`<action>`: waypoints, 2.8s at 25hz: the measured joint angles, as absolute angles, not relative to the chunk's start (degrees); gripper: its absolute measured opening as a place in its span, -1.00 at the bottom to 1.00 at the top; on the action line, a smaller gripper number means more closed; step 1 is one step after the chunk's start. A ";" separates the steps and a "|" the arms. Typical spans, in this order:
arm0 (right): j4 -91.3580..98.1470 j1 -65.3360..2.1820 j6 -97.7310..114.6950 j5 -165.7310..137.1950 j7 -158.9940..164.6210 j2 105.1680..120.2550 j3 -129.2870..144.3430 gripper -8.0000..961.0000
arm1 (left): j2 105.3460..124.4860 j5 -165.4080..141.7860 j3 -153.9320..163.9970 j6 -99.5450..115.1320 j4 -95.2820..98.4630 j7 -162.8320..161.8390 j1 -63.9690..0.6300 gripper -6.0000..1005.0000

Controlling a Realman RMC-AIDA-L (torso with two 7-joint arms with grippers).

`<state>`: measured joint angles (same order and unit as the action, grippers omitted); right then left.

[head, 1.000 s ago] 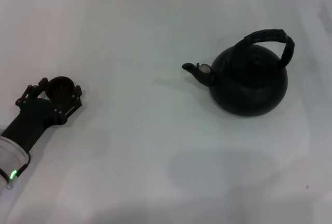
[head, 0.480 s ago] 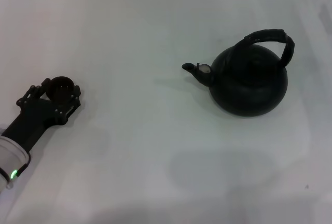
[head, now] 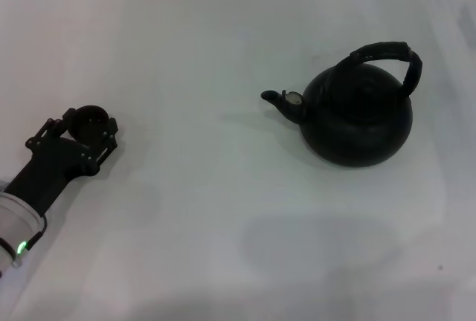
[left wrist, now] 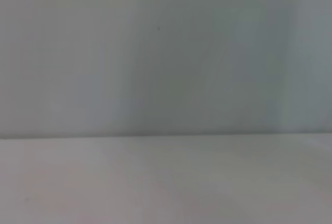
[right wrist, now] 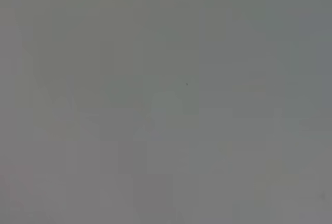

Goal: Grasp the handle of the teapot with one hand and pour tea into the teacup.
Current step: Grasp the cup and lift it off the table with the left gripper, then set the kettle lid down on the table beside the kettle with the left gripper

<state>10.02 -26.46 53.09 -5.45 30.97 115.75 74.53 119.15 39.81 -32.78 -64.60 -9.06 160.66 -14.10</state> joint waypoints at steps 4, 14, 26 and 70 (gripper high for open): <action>9.99 -26.50 53.08 -5.45 31.02 115.79 74.53 0.75 | 119.19 39.81 -32.78 -64.67 -10.50 160.66 -14.40 0.39; 9.98 -26.58 53.20 -5.45 31.11 115.84 74.53 0.75 | 119.44 35.15 -29.05 -62.21 -15.55 160.97 -17.77 0.39; 10.30 -26.70 53.31 -5.44 31.12 115.84 74.53 0.75 | 119.44 29.75 -28.21 -58.92 -16.63 160.68 -19.58 0.39; 10.32 -26.39 53.65 -5.45 31.20 116.01 74.56 0.74 | 119.44 25.85 -28.35 -54.09 -18.16 161.05 -20.10 0.43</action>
<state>10.32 -26.39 53.65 -5.45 31.20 116.01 74.56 119.44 25.85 -28.35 -54.09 -18.16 161.05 -20.10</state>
